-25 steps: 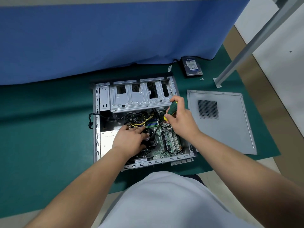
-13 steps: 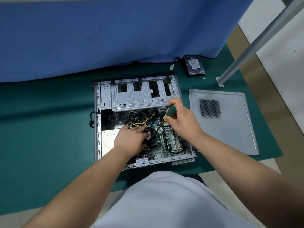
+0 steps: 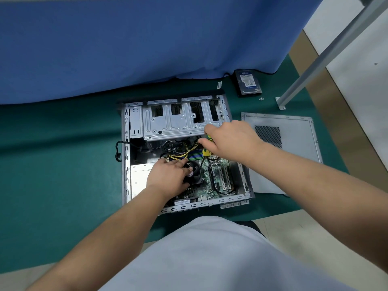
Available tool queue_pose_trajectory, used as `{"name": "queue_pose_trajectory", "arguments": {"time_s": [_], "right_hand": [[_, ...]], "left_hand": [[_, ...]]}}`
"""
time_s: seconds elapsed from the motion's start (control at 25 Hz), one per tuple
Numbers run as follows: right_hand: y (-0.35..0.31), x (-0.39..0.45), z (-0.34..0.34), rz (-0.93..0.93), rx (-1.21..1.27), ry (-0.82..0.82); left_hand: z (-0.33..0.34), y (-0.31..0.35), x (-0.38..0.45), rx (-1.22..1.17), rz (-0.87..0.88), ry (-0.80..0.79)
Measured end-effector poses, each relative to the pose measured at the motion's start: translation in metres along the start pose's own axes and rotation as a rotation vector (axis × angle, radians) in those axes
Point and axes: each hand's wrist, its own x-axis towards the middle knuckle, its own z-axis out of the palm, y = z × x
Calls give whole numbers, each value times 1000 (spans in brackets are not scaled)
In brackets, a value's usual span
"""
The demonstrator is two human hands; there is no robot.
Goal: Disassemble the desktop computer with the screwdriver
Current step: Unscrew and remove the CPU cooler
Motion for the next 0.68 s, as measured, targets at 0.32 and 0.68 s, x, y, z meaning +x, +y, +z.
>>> {"name": "queue_pose_trajectory", "arguments": {"time_s": [0.32, 0.68], "right_hand": [[13, 4, -19, -316, 124, -261], [-16, 7, -11, 270, 44, -173]], "left_hand": [[1, 0, 0, -4, -3, -1], [-1, 1, 0, 7, 4, 6]]}}
